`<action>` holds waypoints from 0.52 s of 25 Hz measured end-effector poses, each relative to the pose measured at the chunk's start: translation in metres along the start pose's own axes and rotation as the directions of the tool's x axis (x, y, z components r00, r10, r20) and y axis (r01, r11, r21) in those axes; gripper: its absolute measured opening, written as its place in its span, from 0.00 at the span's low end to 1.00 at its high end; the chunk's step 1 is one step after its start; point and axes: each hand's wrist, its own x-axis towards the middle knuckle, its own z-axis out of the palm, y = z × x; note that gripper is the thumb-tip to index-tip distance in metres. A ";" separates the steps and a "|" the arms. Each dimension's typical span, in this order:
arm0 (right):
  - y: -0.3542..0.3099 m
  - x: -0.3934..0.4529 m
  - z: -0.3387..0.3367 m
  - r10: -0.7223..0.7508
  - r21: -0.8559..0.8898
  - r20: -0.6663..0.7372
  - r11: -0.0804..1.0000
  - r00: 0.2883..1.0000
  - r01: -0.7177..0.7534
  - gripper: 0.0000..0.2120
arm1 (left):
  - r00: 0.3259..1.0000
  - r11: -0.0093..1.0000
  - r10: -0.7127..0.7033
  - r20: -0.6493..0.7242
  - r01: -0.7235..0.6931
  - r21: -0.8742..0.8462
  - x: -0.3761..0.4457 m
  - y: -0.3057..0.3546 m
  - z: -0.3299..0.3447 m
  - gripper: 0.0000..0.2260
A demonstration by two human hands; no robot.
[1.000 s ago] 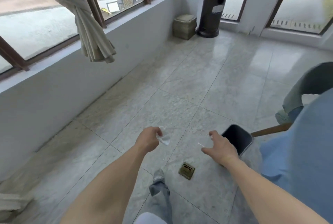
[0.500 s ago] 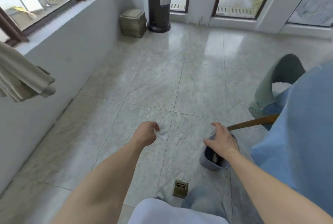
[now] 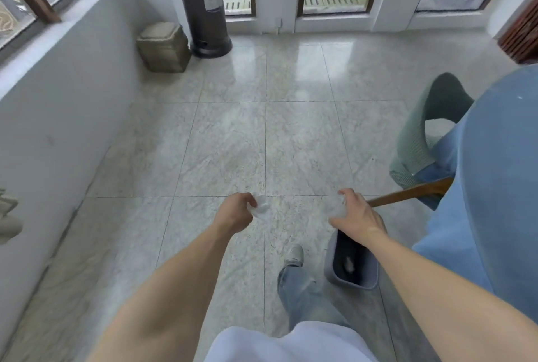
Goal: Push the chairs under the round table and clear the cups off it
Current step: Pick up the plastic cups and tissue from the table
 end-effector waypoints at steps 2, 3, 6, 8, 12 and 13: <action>-0.003 0.043 -0.013 -0.009 0.025 -0.020 1.000 1.000 0.009 0.35 | 1.000 1.000 0.014 -0.007 -0.014 0.008 0.043 0.018 -0.012 0.17; -0.006 0.064 -0.020 -0.009 0.040 -0.025 0.999 1.000 0.010 0.35 | 1.000 1.000 0.018 -0.003 -0.018 0.010 0.064 0.028 -0.017 0.16; -0.007 0.125 -0.051 0.025 0.087 -0.029 0.996 0.999 -0.022 0.35 | 1.000 0.999 0.022 0.013 -0.023 0.045 0.125 0.065 -0.034 0.17; -0.003 0.157 -0.069 0.034 0.105 -0.032 0.994 0.999 -0.030 0.35 | 0.999 0.997 0.044 0.010 -0.045 0.062 0.158 0.090 -0.042 0.19; 0.012 0.205 -0.112 0.093 0.166 -0.067 0.983 0.993 -0.081 0.35 | 0.995 0.988 0.093 0.045 -0.098 0.117 0.221 0.147 -0.053 0.19; 0.018 0.213 -0.121 0.115 0.182 -0.083 0.978 0.990 -0.098 0.35 | 0.991 0.983 0.119 0.061 -0.126 0.136 0.235 0.161 -0.054 0.19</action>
